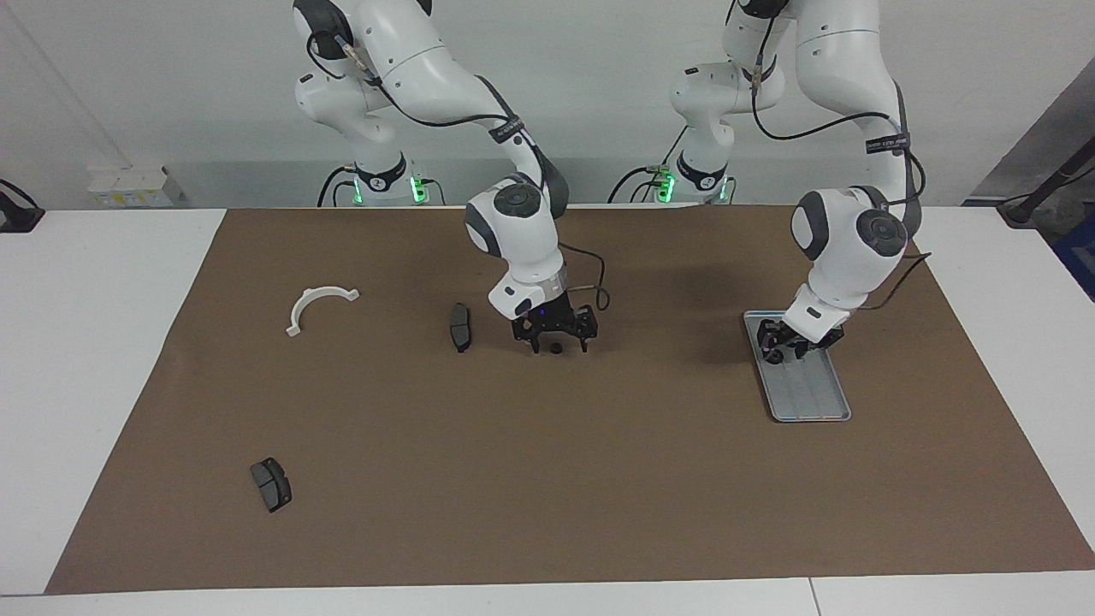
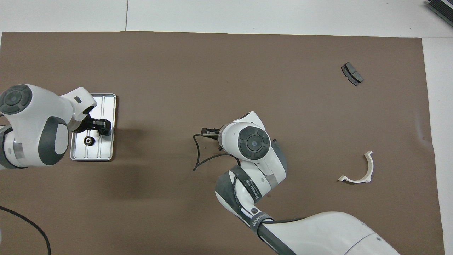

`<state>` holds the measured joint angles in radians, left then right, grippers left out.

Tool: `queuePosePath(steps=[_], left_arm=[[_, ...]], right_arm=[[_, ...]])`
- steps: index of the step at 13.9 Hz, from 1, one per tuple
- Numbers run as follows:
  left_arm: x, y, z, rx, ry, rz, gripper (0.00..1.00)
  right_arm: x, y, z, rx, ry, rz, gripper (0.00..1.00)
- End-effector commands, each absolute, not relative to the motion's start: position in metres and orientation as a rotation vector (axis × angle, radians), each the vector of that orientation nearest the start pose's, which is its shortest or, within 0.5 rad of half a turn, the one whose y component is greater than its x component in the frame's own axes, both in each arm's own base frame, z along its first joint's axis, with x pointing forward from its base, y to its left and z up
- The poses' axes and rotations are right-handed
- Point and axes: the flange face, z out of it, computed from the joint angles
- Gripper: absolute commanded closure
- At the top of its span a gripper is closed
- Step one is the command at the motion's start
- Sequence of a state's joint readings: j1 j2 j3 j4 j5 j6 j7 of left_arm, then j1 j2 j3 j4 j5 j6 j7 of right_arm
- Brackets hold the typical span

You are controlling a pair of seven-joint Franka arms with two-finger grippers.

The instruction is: Place bearing gear from tray to pile

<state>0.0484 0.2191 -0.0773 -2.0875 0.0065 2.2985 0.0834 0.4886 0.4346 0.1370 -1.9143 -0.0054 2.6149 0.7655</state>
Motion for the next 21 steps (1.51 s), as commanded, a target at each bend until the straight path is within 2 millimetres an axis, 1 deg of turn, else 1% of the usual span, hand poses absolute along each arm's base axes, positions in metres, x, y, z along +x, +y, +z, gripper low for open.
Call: queuePosePath(steps=[1, 3, 9, 10, 17, 19, 21], left_arm=[[0.568, -0.014, 0.322, -3.145, 0.200, -0.011, 0.35], [0.568, -0.014, 0.322, -3.145, 0.200, -0.013, 0.35], [0.568, -0.015, 0.321, -3.145, 0.202, -0.014, 0.34], [0.568, -0.013, 0.321, -3.145, 0.198, -0.014, 0.34], [0.569, -0.013, 0.321, -3.145, 0.197, -0.016, 0.34], [0.569, -0.014, 0.321, -3.145, 0.200, -0.016, 0.34], [0.569, -0.015, 0.321, -3.145, 0.202, -0.016, 0.34]], right_arm=[[0.535, 0.376, 0.297, -2.910, 0.224, -0.294, 0.00], [0.533, 0.378, 0.291, -2.916, 0.223, -0.282, 0.00], [0.526, 0.376, 0.283, -2.925, 0.268, -0.253, 0.00], [0.526, 0.376, 0.283, -2.927, 0.267, -0.252, 0.01], [0.523, 0.374, 0.281, -2.933, 0.267, -0.244, 0.22], [0.521, 0.374, 0.279, -2.932, 0.294, -0.236, 0.27], [0.520, 0.376, 0.279, -2.929, 0.314, -0.233, 0.29]])
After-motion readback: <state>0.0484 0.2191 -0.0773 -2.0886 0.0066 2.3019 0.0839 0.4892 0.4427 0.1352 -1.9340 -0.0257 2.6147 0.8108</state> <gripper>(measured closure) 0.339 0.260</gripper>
